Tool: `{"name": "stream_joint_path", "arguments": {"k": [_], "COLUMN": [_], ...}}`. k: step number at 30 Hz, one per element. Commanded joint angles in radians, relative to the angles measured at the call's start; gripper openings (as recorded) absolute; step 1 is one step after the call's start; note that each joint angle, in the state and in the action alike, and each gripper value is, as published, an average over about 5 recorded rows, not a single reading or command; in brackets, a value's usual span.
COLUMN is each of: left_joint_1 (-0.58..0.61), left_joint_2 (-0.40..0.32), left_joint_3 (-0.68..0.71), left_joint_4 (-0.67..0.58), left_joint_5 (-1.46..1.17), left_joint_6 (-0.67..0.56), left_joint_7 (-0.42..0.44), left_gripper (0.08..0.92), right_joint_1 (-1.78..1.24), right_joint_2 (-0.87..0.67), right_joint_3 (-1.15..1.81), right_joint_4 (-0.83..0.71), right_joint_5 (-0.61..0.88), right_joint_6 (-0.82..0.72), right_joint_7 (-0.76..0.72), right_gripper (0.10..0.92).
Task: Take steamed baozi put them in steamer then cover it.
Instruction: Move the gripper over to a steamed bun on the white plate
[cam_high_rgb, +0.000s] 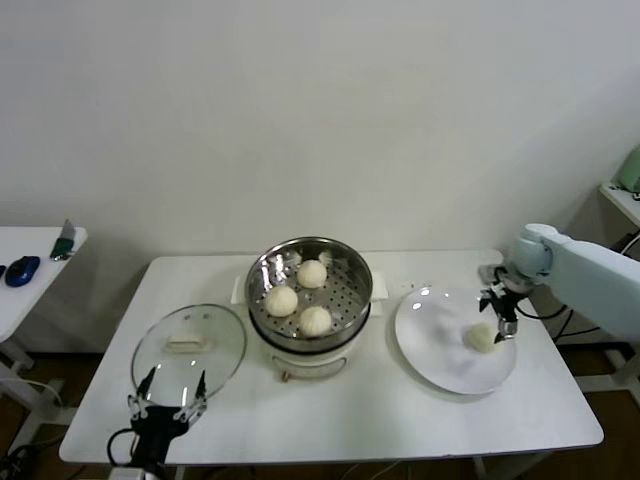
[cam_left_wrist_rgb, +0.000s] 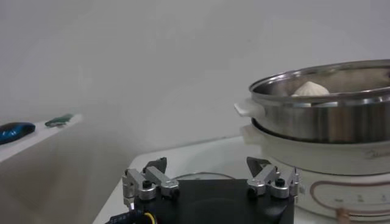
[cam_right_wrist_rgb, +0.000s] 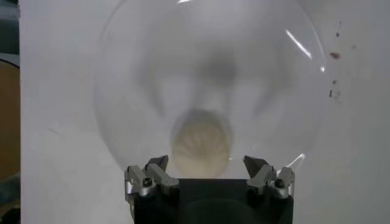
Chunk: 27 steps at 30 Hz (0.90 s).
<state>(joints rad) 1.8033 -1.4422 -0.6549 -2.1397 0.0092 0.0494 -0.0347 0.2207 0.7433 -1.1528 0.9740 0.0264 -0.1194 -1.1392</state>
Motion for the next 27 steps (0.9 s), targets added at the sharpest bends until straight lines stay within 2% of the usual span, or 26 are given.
{"name": "stream_joint_path", "arguments": {"k": [1,16,23,27], "left_joint_1": [-0.001,0.001,0.005,0.010], "left_joint_2": [0.001,0.000,0.000,0.002], "left_joint_3": [-0.005,-0.002,-0.003,-0.002], "left_joint_4": [0.003,0.005,0.005,0.001], "left_joint_5": [0.004,0.016,0.015,0.013], "left_joint_6": [0.004,0.001,-0.001,-0.002], "left_joint_7": [0.000,-0.001,0.000,0.007], "left_gripper": [0.823,0.823,0.823,0.823], "right_joint_1": [-0.129,-0.146,-0.110,-0.035], "right_joint_2": [0.040,0.092,0.085,0.071], "right_joint_3": [0.127,0.162,0.128,0.062], "right_joint_4": [-0.108,-0.159,-0.147,-0.112], "right_joint_5": [-0.075,-0.100,-0.056,0.035], "right_joint_6": [0.015,0.045,0.032,0.001], "right_joint_7": [-0.005,-0.001,-0.003,0.003], "right_gripper": [0.823,0.820,0.703,0.675]}}
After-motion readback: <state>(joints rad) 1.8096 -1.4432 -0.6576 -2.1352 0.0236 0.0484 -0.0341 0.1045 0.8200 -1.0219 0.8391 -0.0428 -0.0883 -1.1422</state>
